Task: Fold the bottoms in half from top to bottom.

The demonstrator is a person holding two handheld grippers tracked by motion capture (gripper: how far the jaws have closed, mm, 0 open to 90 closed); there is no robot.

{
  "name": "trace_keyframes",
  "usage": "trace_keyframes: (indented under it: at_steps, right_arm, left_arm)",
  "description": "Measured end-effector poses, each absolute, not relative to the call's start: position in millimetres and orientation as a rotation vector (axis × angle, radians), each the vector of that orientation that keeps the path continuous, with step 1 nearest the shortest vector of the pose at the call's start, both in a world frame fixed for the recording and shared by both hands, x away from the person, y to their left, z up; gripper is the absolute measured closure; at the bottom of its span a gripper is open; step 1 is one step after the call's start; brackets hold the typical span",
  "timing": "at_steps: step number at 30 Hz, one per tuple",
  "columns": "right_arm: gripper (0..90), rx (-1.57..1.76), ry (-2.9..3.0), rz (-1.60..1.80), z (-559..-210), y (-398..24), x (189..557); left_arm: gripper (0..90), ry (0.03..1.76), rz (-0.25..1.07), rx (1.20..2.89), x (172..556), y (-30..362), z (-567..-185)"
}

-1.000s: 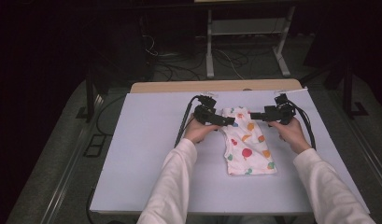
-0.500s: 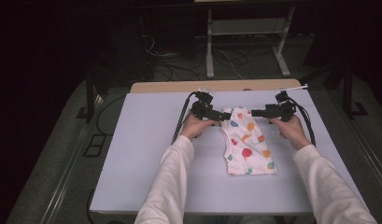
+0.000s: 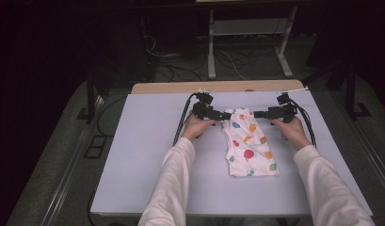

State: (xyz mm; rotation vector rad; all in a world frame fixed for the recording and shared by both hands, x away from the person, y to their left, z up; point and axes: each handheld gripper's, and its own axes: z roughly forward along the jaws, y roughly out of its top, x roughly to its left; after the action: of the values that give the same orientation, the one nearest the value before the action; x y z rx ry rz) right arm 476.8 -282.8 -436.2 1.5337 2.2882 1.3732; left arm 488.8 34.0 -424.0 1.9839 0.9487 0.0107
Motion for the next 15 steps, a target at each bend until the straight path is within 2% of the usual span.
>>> trace_keyframes:
  at_steps: [7,12,15]
  right_arm:
    - [0.0,1.561,2.301,1.341,-440,-283,481]
    - [0.1,1.565,2.345,1.297,-441,-280,484]
    - [5.9,1.556,2.362,1.283,-441,-278,485]
  left_arm:
    - [0.2,0.985,-0.009,1.966,493,33,-431]
    - [6.5,1.003,-0.063,1.966,495,31,-438]
    - [9.9,1.007,-0.081,1.978,495,29,-443]
